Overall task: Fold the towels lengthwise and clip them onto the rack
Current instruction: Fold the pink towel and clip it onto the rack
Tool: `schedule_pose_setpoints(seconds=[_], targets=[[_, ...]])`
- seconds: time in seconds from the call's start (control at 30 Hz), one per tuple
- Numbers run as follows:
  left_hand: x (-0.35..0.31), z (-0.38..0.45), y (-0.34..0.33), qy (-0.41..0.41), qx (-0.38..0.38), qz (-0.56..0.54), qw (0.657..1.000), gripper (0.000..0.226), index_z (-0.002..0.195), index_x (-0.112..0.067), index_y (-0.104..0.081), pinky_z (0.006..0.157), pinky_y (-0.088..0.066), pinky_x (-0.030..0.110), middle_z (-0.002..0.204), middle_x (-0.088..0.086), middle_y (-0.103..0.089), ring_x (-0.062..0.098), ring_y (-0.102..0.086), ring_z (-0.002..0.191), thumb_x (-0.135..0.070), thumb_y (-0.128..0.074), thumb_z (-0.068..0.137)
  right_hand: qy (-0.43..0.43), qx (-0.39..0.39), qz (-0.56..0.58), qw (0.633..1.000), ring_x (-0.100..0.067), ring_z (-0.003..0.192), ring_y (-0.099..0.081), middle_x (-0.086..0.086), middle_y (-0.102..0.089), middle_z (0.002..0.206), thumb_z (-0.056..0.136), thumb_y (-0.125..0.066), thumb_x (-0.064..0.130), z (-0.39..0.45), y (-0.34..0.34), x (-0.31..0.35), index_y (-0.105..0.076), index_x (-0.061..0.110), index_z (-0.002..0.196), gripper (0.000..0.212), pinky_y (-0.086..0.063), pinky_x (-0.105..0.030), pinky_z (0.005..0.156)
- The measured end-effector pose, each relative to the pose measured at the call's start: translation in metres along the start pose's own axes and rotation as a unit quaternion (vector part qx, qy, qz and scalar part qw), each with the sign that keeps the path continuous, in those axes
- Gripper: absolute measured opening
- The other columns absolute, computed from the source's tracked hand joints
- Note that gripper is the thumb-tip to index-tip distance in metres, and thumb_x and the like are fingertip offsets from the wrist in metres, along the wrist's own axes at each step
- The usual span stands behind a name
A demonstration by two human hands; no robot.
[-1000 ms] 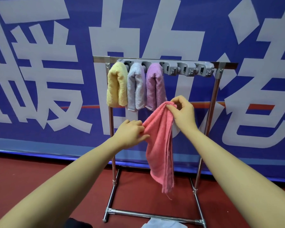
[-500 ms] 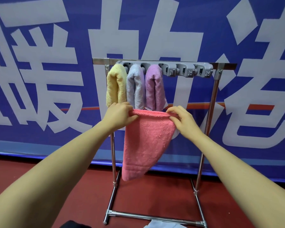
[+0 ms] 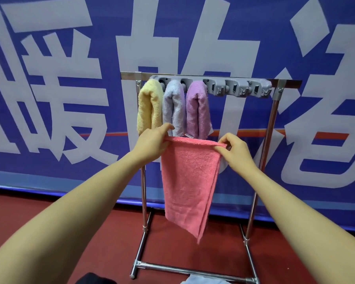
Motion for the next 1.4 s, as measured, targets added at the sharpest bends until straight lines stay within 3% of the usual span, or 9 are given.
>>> schedule_pose_setpoints(seconds=[0.07,0.2,0.4,0.63,0.83,0.93,1.1,1.23,1.4], targets=[[-0.009,0.000,-0.003,-0.029,-0.011,0.089,0.996,0.024,0.108,-0.016,-0.064,0.069,-0.037,0.030,0.100,0.002,-0.065,0.025,-0.060,0.094,-0.010,-0.053,0.088,0.009,0.001,-0.012,1.000,-0.007,0.072,-0.049,-0.004,-0.058,0.084,0.086,-0.063,0.008,0.001,-0.001,0.004,-0.055,0.013,0.078,0.013,-0.037,-0.013,0.062],[-0.025,-0.008,-0.001,-0.061,-0.031,0.176,0.982,0.021,0.073,-0.006,-0.059,0.036,-0.015,0.020,0.071,0.008,-0.055,0.029,-0.050,0.045,0.008,-0.071,0.062,0.019,0.000,-0.056,0.998,-0.020,0.087,-0.055,0.005,-0.059,0.090,0.087,-0.051,0.000,0.003,-0.006,0.009,-0.056,0.021,0.085,0.021,-0.046,-0.028,0.076],[-0.036,-0.019,0.001,-0.039,-0.054,0.138,0.988,0.027,0.073,-0.003,-0.049,0.041,-0.005,0.020,0.068,0.014,-0.050,0.033,-0.044,0.043,0.019,-0.059,0.061,-0.015,-0.055,-0.222,0.973,-0.023,0.096,-0.048,0.001,-0.064,0.097,0.083,-0.045,-0.004,0.005,-0.010,0.019,-0.070,0.019,0.090,0.035,-0.026,-0.032,0.081],[-0.048,-0.021,0.005,-0.097,-0.092,0.192,0.972,0.019,0.070,-0.006,-0.052,0.040,-0.021,0.024,0.063,0.008,-0.049,0.027,-0.046,0.042,0.004,-0.037,0.065,-0.094,-0.079,-0.144,0.982,-0.023,0.089,-0.056,-0.001,-0.062,0.100,0.083,-0.042,-0.007,-0.003,-0.006,0.015,-0.065,0.011,0.092,0.031,-0.036,-0.027,0.063],[-0.012,-0.017,-0.002,0.062,-0.085,-0.032,0.994,0.023,0.096,-0.002,-0.057,0.066,-0.049,0.047,0.101,0.011,-0.051,0.033,-0.054,0.081,0.007,-0.040,0.083,-0.048,-0.046,-0.014,0.998,-0.018,0.084,-0.051,-0.006,-0.051,0.099,0.084,-0.054,0.004,-0.005,-0.021,0.021,-0.058,0.006,0.098,0.015,-0.033,-0.007,0.064],[-0.010,-0.018,-0.004,0.085,-0.087,-0.086,0.989,0.012,0.094,0.001,-0.053,0.073,-0.048,0.048,0.102,0.013,-0.048,0.032,-0.053,0.085,-0.004,-0.046,0.086,-0.046,-0.014,-0.013,0.999,-0.010,0.093,-0.044,-0.001,-0.048,0.105,0.085,-0.066,0.024,-0.002,-0.029,0.022,-0.057,0.014,0.113,0.031,-0.031,-0.016,0.079],[-0.014,-0.017,-0.014,0.081,-0.049,-0.022,0.995,0.025,0.100,-0.005,-0.048,0.060,-0.044,0.036,0.104,0.009,-0.043,0.027,-0.051,0.082,-0.025,-0.056,0.088,-0.023,-0.025,-0.088,0.996,-0.017,0.090,-0.049,0.000,-0.054,0.093,0.087,-0.064,0.021,0.003,-0.031,0.023,-0.068,0.012,0.091,0.011,-0.043,-0.031,0.079],[-0.013,-0.015,-0.014,0.073,-0.054,-0.012,0.996,0.008,0.092,-0.003,-0.051,0.058,-0.047,0.043,0.097,0.009,-0.042,0.030,-0.050,0.081,-0.010,-0.047,0.090,0.036,-0.035,-0.168,0.984,-0.015,0.092,-0.036,0.008,-0.054,0.087,0.087,-0.061,0.020,0.000,-0.032,0.035,-0.062,0.017,0.081,0.007,-0.017,-0.027,0.076],[-0.010,-0.014,-0.010,0.072,-0.079,-0.049,0.993,0.009,0.092,-0.004,-0.056,0.063,-0.049,0.046,0.098,0.008,-0.044,0.027,-0.051,0.079,-0.007,-0.048,0.090,-0.001,0.043,-0.027,0.999,-0.015,0.084,-0.053,0.010,-0.056,0.077,0.084,-0.057,0.008,0.000,-0.043,0.029,-0.057,0.018,0.092,0.013,-0.038,-0.040,0.095]])
Point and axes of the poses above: each hand's wrist, its own z-axis towards the middle knuckle, its own y-axis out of the back of the hand, x = y × z, the point moved 10 cm from there along z, towards the middle knuckle
